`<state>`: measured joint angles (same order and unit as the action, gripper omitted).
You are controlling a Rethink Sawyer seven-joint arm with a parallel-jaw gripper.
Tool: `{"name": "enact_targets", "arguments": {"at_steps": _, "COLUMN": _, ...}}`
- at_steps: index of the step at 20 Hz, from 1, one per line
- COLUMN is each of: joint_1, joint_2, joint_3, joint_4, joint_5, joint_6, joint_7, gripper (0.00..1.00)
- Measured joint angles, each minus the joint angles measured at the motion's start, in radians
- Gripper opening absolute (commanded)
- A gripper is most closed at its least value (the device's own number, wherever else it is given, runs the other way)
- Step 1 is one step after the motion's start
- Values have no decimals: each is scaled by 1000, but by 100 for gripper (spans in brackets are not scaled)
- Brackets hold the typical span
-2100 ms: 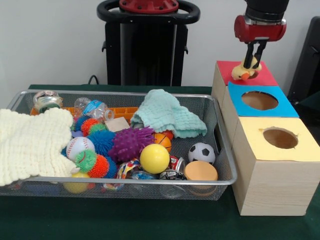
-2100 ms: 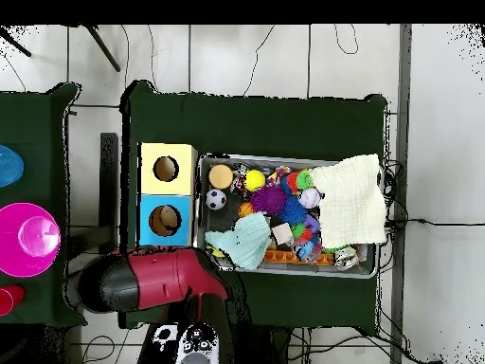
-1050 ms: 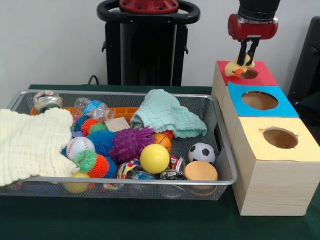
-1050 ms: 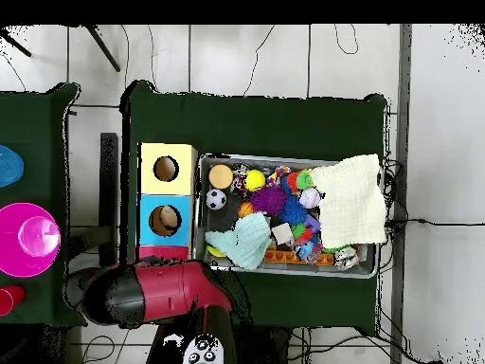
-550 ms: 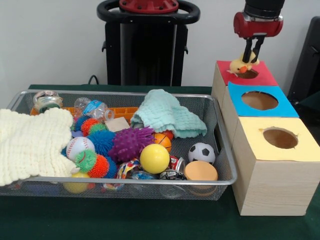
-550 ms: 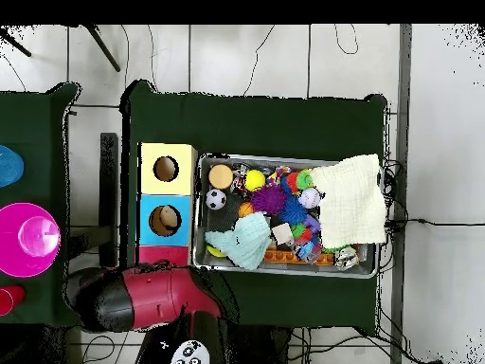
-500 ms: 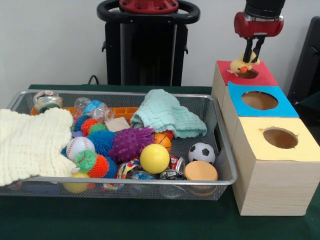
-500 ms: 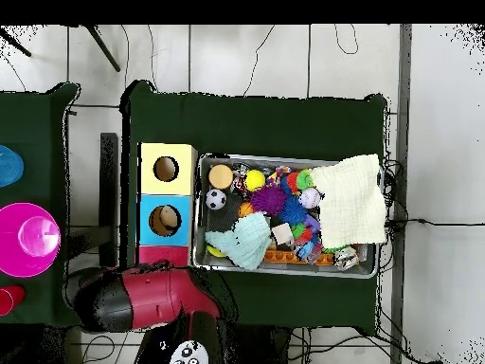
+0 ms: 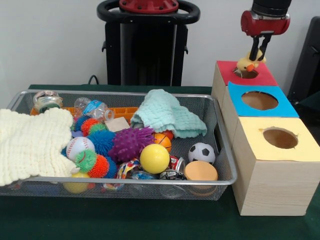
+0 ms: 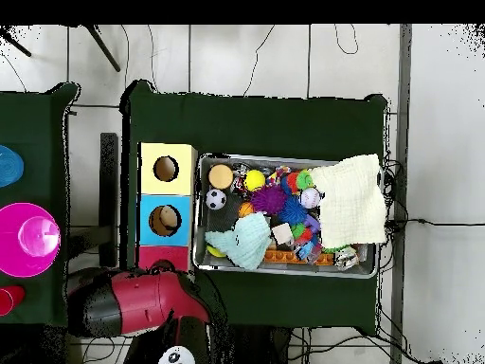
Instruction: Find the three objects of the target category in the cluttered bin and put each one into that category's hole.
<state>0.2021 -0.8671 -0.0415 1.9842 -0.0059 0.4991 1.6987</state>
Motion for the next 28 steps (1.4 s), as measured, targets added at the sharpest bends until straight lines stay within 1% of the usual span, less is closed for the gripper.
{"name": "enact_targets", "arguments": {"at_steps": 20, "joint_1": 5, "joint_2": 1, "joint_3": -17, "joint_4": 4, "joint_5": 11, "joint_6": -1, "joint_7": 0, "gripper": 0}}
{"name": "enact_targets", "arguments": {"at_steps": 28, "joint_1": 5, "joint_2": 15, "joint_3": -17, "joint_4": 5, "joint_5": 11, "joint_6": -46, "joint_7": 0, "gripper": 0}}
